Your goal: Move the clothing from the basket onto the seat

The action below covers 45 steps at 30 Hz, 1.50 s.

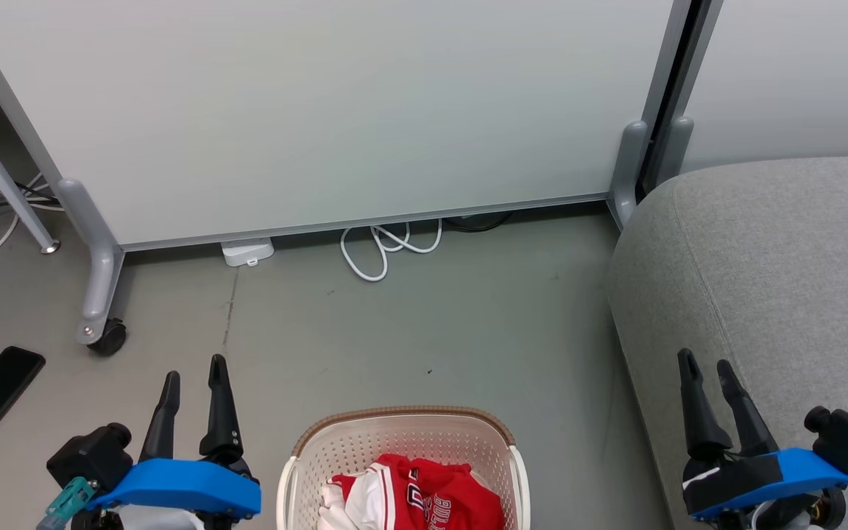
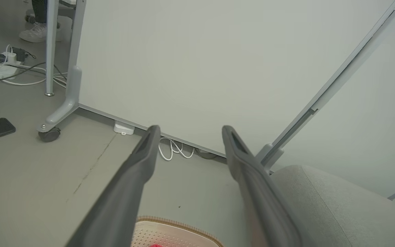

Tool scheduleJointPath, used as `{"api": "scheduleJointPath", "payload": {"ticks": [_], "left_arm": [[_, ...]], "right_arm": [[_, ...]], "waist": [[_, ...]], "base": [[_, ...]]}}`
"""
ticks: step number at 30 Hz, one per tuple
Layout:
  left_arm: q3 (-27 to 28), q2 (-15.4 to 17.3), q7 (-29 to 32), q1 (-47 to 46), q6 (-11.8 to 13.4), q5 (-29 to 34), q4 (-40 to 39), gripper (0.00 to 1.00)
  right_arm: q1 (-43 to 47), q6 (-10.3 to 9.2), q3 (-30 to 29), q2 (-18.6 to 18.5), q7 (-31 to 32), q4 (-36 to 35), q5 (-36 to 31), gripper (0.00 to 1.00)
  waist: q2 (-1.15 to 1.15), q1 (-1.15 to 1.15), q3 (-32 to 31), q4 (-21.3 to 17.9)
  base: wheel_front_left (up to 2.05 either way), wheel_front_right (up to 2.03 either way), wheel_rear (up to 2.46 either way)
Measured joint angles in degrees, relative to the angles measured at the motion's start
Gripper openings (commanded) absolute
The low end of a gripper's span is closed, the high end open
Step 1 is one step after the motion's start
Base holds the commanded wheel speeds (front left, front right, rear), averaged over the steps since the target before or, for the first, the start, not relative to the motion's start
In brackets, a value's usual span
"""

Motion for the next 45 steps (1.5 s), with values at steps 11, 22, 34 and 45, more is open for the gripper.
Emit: {"api": "scheduleJointPath", "payload": {"ticks": [11, 22, 34, 45], "left_arm": [[-1.1, 0.4, -1.8, 0.3, 0.5, 6.5, 1.0, 1.00], [-2.1, 0.5, -3.3, 0.4, 0.7, 11.4, 2.5, 1.00], [-2.5, 0.4, -4.7, 0.4, -0.1, 14.5, 3.4, 1.00], [-2.6, 0.2, -5.9, 0.4, -0.1, 17.8, 3.3, 1.00]], "right_arm": [[0.0, 0.01, 0.9, 0.0, -1.7, 0.7, -7.4, 1.00], [0.0, 0.02, 1.4, -0.1, -2.8, 1.0, -13.4, 1.00], [0.0, 0.02, 1.4, -0.1, -4.2, 1.6, -17.5, 1.00], [0.0, 0.03, 1.7, -0.1, -5.7, 1.9, -22.0, 1.00]], "waist": [[0.00, 0.00, -0.5, 0.1], [0.00, 0.00, -0.7, 0.2], [0.00, 0.00, -0.9, 0.0], [0.00, 0.00, -1.0, -0.2]], "base": [[0.00, 0.00, 0.00], [0.00, 0.00, 0.00], [0.00, 0.00, 0.00], [0.00, 0.00, 0.00]]}}
